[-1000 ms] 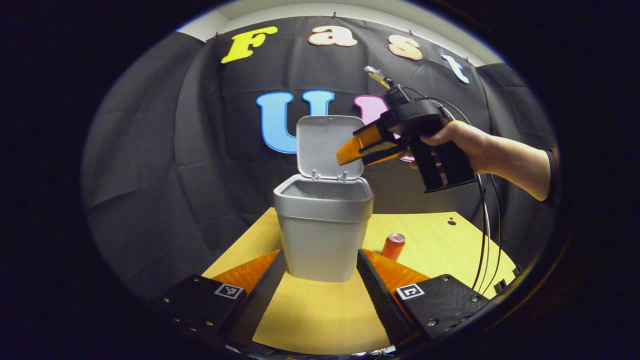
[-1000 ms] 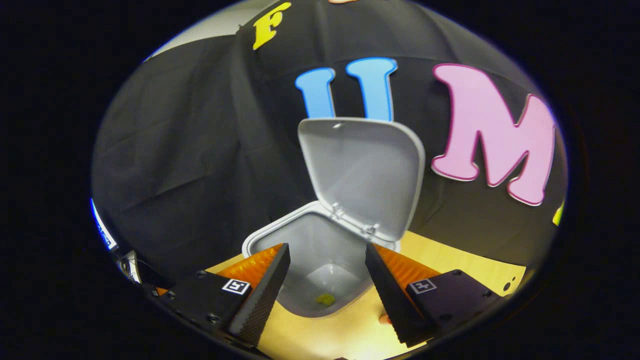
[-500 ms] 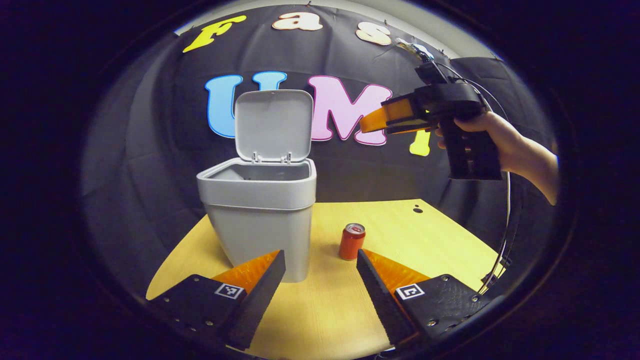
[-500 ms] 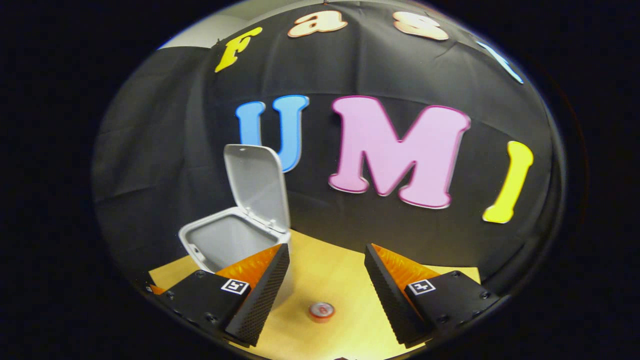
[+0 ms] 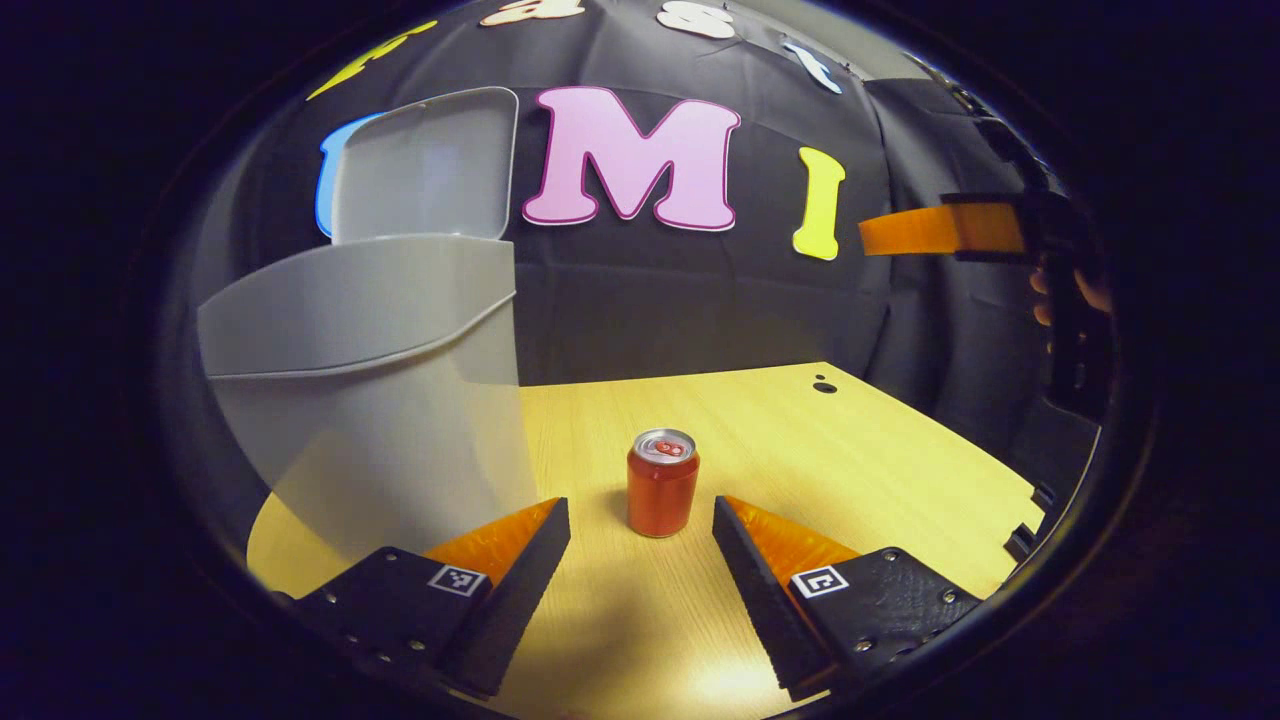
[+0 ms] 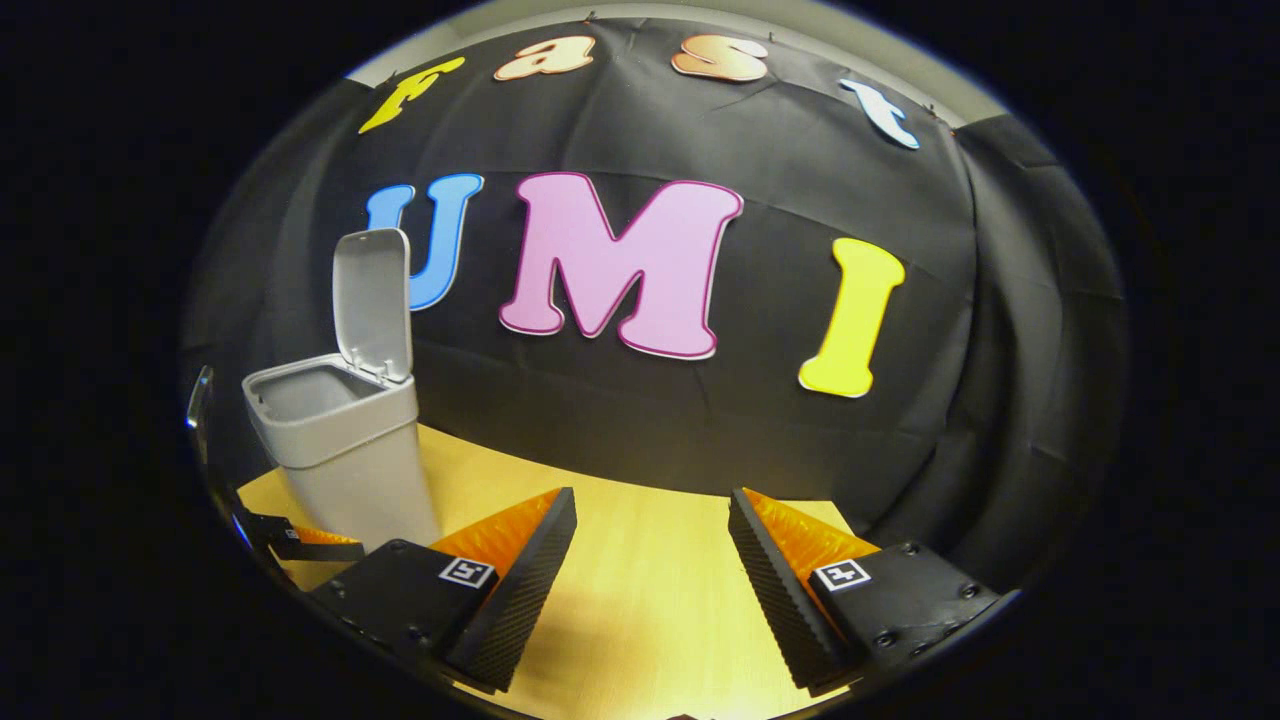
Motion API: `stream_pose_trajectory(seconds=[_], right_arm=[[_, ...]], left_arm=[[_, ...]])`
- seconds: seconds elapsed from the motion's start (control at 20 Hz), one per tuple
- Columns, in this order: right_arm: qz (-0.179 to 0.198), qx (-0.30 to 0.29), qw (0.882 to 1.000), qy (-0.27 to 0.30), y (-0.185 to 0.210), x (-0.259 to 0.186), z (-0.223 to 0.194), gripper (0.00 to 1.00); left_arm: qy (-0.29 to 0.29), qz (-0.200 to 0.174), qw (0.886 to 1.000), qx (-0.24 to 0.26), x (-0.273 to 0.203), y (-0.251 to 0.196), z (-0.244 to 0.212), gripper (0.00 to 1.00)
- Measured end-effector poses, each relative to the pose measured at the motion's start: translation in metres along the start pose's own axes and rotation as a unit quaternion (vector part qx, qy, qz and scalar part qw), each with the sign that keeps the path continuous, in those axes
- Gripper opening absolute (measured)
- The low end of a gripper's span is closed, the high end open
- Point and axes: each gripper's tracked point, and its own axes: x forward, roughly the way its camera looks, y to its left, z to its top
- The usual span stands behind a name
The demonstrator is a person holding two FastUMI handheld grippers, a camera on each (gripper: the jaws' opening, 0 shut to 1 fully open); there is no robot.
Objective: Press the lid of the desktop garbage bin to open it, pick up the crumpled paper on the desktop and throw it into the bin, then pick up the pop can on the desktop and drop it into the bin, and finally close the garbage bin lid.
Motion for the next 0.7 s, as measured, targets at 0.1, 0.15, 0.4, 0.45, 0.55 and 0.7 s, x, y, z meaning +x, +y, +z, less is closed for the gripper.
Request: stream_pose_trajectory(seconds=[0.1, 0.15, 0.4, 0.45, 0.55, 0.7], right_arm=[[-0.016, 0.015, 1.000, -0.012, -0.014, -0.005, -0.011, 0.98], [-0.027, 0.019, 0.999, -0.018, -0.020, -0.010, -0.019, 0.98], [-0.045, 0.016, 0.999, -0.006, -0.035, -0.018, -0.069, 0.98], [-0.047, 0.014, 0.999, 0.000, -0.036, -0.019, -0.078, 0.98], [-0.052, 0.017, 0.998, 0.006, -0.040, -0.019, -0.093, 0.98], [-0.057, 0.032, 0.998, 0.015, -0.042, -0.018, -0.113, 0.98]], left_arm=[[-0.005, -0.002, 1.000, 0.003, 0.022, -0.004, -0.003, 0.95], [-0.007, -0.003, 1.000, 0.004, 0.031, -0.005, -0.005, 0.95], [-0.014, 0.003, 1.000, 0.012, 0.070, -0.008, -0.015, 0.95], [-0.015, 0.002, 1.000, 0.009, 0.078, -0.009, -0.018, 0.95], [-0.019, -0.001, 1.000, 0.008, 0.092, -0.010, -0.023, 0.95], [-0.027, -0.002, 1.000, 0.014, 0.110, -0.011, -0.024, 0.95]])
